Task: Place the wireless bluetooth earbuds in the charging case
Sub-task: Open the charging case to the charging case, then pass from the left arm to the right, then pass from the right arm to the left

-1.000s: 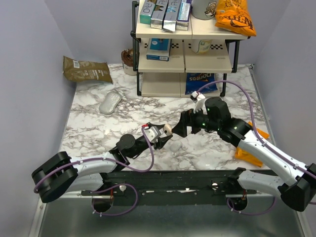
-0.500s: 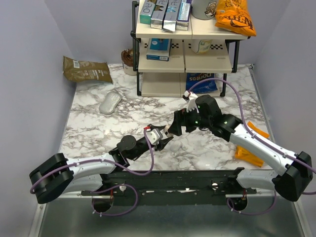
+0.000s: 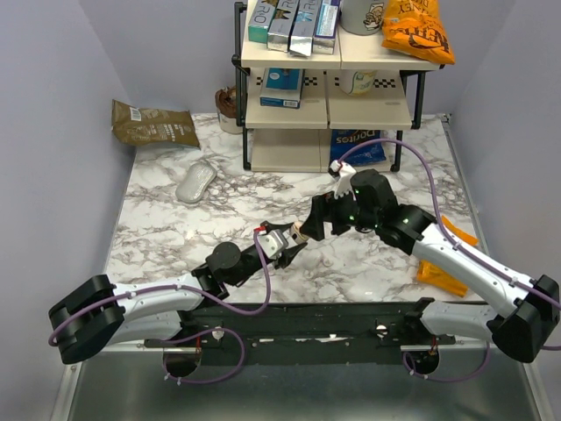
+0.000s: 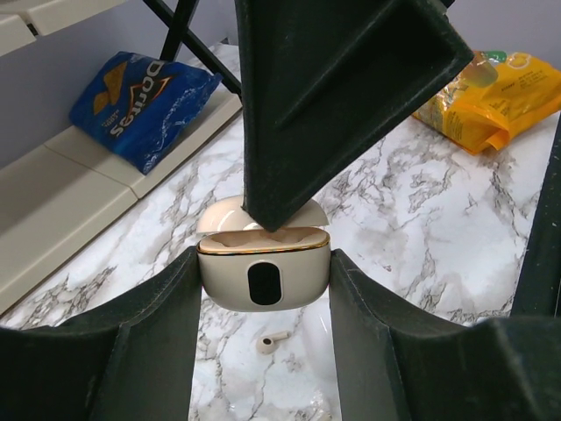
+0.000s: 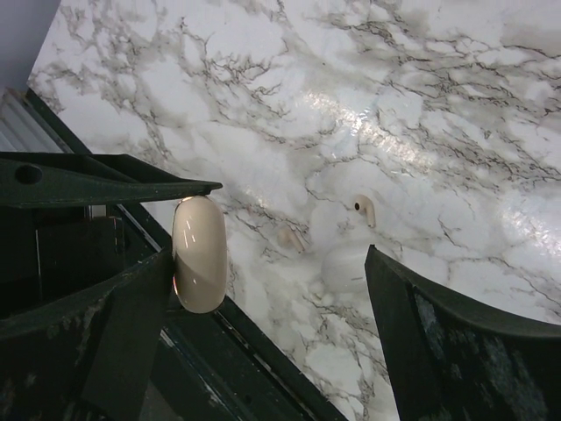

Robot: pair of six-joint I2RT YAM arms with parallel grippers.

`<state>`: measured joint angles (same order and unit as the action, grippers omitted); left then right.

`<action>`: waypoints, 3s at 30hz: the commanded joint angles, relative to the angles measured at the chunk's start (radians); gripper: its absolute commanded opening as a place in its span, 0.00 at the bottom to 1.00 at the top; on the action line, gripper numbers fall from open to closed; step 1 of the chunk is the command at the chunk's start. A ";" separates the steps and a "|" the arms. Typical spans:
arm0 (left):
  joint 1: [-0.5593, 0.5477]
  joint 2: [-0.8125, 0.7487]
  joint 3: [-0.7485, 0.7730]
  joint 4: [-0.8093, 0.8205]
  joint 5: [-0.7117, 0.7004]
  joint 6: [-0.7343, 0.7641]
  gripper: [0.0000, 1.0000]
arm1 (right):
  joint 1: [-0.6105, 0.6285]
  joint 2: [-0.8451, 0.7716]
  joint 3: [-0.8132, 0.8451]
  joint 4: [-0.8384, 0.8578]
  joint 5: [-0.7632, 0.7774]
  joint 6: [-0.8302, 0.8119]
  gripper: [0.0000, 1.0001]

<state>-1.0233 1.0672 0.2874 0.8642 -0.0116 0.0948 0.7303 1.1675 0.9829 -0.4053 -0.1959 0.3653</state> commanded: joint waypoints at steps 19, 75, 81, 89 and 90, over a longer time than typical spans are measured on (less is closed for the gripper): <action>-0.018 -0.039 -0.004 0.036 -0.037 0.017 0.00 | 0.001 -0.049 0.019 0.033 -0.074 0.012 0.91; 0.052 -0.168 0.164 -0.329 0.006 -0.300 0.99 | 0.012 -0.198 0.001 0.035 -0.021 -0.245 0.01; 0.331 -0.181 0.180 -0.225 0.636 -0.602 0.99 | 0.026 -0.284 -0.043 0.154 -0.029 -0.396 0.01; 0.364 -0.024 0.294 -0.226 0.986 -0.595 0.75 | 0.041 -0.204 0.092 0.065 -0.140 -0.477 0.01; 0.364 -0.016 0.297 -0.208 0.996 -0.598 0.72 | 0.047 -0.207 0.088 0.068 -0.139 -0.485 0.01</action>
<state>-0.6647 0.9966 0.5407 0.6037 0.7258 -0.4568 0.7525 0.9489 1.0431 -0.3298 -0.2810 -0.0528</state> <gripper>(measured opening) 0.772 0.044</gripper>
